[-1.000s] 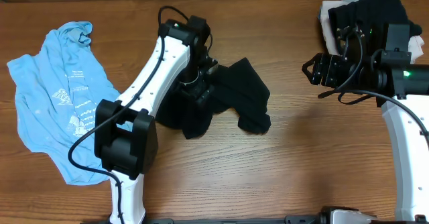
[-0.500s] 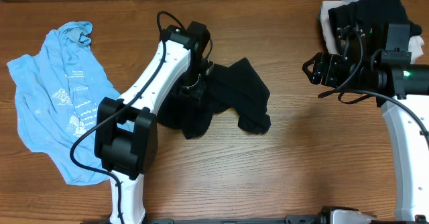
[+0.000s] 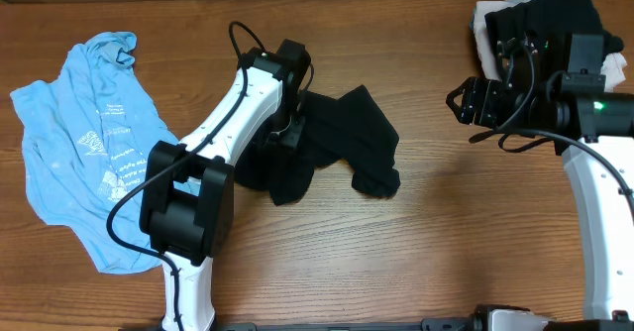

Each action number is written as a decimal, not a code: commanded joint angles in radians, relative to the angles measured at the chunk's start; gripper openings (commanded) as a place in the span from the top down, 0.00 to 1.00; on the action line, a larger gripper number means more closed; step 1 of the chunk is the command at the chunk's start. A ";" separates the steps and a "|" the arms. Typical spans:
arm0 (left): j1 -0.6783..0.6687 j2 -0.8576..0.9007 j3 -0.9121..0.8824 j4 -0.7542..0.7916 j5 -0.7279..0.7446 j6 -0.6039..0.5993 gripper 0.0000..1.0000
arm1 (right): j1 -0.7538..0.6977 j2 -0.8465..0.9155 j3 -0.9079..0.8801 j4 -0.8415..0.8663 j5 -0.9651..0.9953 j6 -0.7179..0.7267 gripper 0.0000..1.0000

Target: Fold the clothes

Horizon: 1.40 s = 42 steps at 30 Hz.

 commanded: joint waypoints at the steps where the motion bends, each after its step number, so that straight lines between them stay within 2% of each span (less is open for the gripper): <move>1: 0.004 -0.012 -0.005 0.018 0.000 -0.044 0.80 | -0.003 0.016 0.025 0.005 0.003 0.003 0.24; 3: 0.004 -0.012 -0.005 0.022 0.004 -0.052 0.96 | -0.003 0.018 0.025 0.005 0.003 0.003 0.24; 9: 0.004 -0.018 0.108 -0.024 0.004 -0.048 0.96 | -0.002 0.018 0.025 0.005 -0.002 0.003 0.23; 17: 0.004 -0.019 0.626 -0.200 -0.001 -0.048 0.96 | 0.061 0.020 0.024 -0.005 -0.008 0.002 0.23; 23: 0.004 -0.019 0.896 -0.279 -0.006 -0.048 0.96 | 0.147 0.043 -0.018 0.006 0.000 -0.001 0.23; 27: 0.004 -0.019 0.958 -0.297 -0.008 -0.048 0.96 | 0.200 0.067 -0.086 0.029 0.000 0.003 0.25; 38: 0.004 -0.019 0.960 -0.300 -0.007 -0.048 0.96 | 0.367 0.112 -0.270 0.171 0.006 0.057 0.28; 42: 0.004 -0.019 0.960 -0.301 -0.007 -0.048 0.96 | 0.438 0.114 -0.343 0.269 0.121 0.151 0.28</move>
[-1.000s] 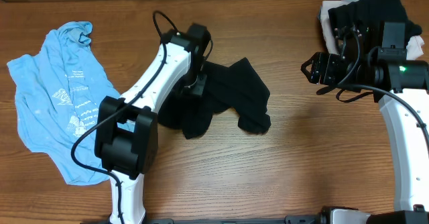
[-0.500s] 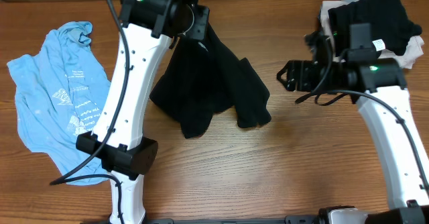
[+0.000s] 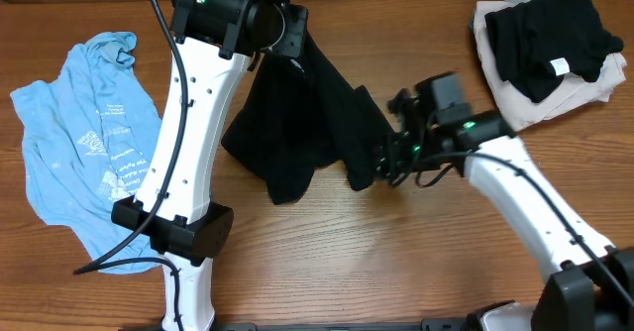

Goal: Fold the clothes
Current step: 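Reach the right gripper to the black shirt and grasp another edge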

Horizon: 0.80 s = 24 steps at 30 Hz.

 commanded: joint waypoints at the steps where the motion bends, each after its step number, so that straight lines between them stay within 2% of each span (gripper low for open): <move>1: 0.004 -0.018 0.024 0.005 -0.005 -0.021 0.96 | 0.045 0.005 -0.054 0.053 0.113 0.084 0.29; 5: 0.004 -0.018 0.024 0.005 -0.005 -0.020 0.96 | 0.084 0.005 -0.109 0.128 0.205 0.113 0.33; 10: 0.004 -0.018 0.024 0.002 -0.005 -0.020 0.96 | 0.100 0.006 -0.166 0.241 0.312 0.132 0.32; 14: 0.005 -0.018 0.023 -0.010 -0.005 -0.020 0.96 | 0.100 0.010 -0.201 0.319 0.317 0.133 0.32; 18: 0.005 -0.018 0.023 -0.012 -0.006 -0.020 0.96 | 0.100 0.010 -0.229 0.368 0.312 0.133 0.25; 24: 0.005 -0.018 0.023 -0.011 -0.005 -0.020 0.96 | 0.100 0.022 -0.235 0.373 0.298 0.132 0.25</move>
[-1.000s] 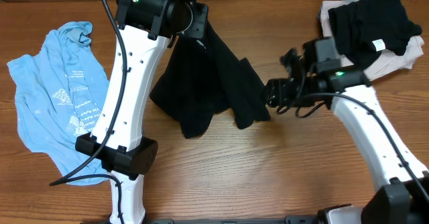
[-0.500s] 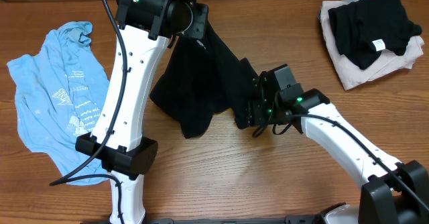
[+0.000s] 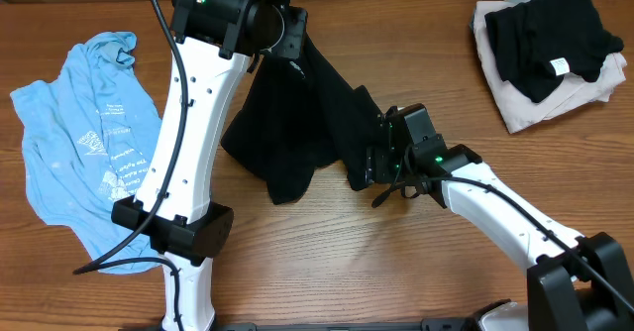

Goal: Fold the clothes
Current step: 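Reach the right gripper to the black shirt and grasp another edge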

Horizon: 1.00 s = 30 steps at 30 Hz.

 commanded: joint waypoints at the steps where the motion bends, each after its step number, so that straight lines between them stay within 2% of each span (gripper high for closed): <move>1: 0.005 -0.018 0.023 0.005 -0.005 -0.020 0.96 | 0.004 0.018 -0.009 0.008 0.005 0.005 0.25; 7: 0.005 -0.018 0.022 0.003 -0.005 -0.020 0.96 | 0.005 0.076 -0.009 0.021 -0.024 0.005 0.27; 12: 0.005 -0.018 0.022 0.002 -0.006 -0.020 0.96 | 0.006 0.134 -0.009 0.034 -0.030 0.005 0.34; 14: 0.005 -0.018 0.022 0.002 -0.006 -0.019 0.96 | 0.006 0.141 -0.009 0.034 -0.030 0.005 0.44; 17: 0.005 -0.018 0.022 0.001 -0.006 -0.011 0.96 | 0.006 0.140 -0.008 0.031 -0.030 0.014 0.63; 24: 0.009 -0.018 0.022 0.000 -0.008 0.004 0.96 | -0.022 0.111 0.032 -0.034 -0.027 0.031 0.87; 27: 0.019 -0.021 0.024 -0.005 -0.061 0.006 0.96 | -0.057 0.061 0.109 -0.124 -0.026 0.031 0.94; 30: 0.042 -0.044 0.033 -0.012 -0.085 0.006 0.96 | -0.134 -0.010 0.268 -0.275 -0.018 0.023 0.96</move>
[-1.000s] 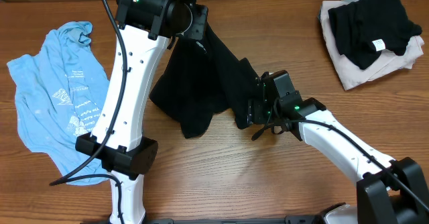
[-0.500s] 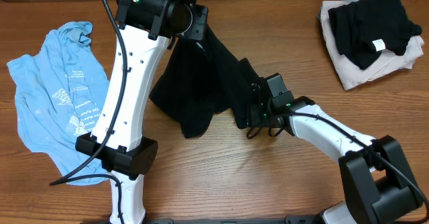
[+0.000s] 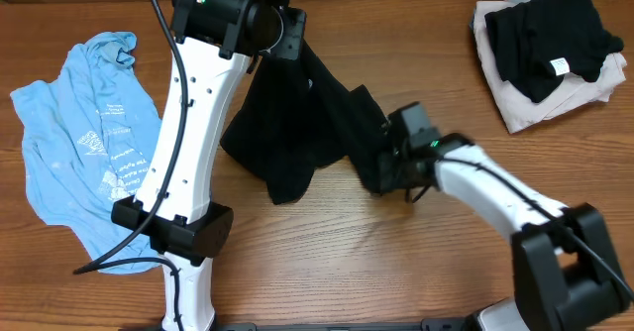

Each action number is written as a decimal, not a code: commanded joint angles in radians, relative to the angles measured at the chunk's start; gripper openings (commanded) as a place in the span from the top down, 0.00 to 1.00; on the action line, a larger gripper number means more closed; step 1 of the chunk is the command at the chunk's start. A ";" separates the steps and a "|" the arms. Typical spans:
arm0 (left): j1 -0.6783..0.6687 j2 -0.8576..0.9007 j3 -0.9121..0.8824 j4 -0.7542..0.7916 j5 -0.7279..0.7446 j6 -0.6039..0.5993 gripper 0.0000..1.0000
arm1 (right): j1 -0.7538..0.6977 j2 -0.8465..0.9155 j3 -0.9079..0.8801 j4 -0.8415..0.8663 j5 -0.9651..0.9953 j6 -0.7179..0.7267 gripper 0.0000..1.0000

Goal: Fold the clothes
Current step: 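Reach the right gripper to the black shirt and grasp another edge, then lift the black shirt with both grippers, stretch it, and lay it flat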

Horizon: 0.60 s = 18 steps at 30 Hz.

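A black garment (image 3: 297, 138) hangs stretched from the top of the table down to the wood, its upper corner lifted. My left gripper (image 3: 293, 42) is shut on that raised corner near the back edge. My right gripper (image 3: 374, 167) sits low at the garment's right lower edge, fingers buried in the dark cloth, so its state is unclear. A light blue t-shirt (image 3: 84, 138) lies crumpled flat at the left.
A folded pile (image 3: 550, 49) of a black piece on a beige one rests at the back right corner. The left arm's base (image 3: 183, 232) stands at the front left, its white link crossing beside the blue shirt.
My right gripper has shifted slightly down and left along the black garment's right edge, with the forearm turned more to the right. The left gripper and lifted corner have not moved.
At first the black garment lay crumpled mid-table with my left gripper down on it and the right gripper over the folded pile. Then the left held a corner raised at the back while the right came to the garment's right edge, where it stays.
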 commanded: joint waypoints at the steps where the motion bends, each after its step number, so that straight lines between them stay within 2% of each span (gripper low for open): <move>1: 0.043 -0.058 0.038 -0.001 -0.054 0.004 0.96 | -0.095 -0.131 0.217 -0.098 0.026 -0.004 0.96; 10: 0.175 -0.297 0.063 0.018 -0.054 -0.003 0.96 | -0.365 -0.183 0.937 -0.593 0.027 -0.130 0.96; 18: 0.211 -0.555 0.063 0.045 -0.103 0.005 0.96 | -0.427 -0.194 1.328 -0.873 0.027 -0.161 0.96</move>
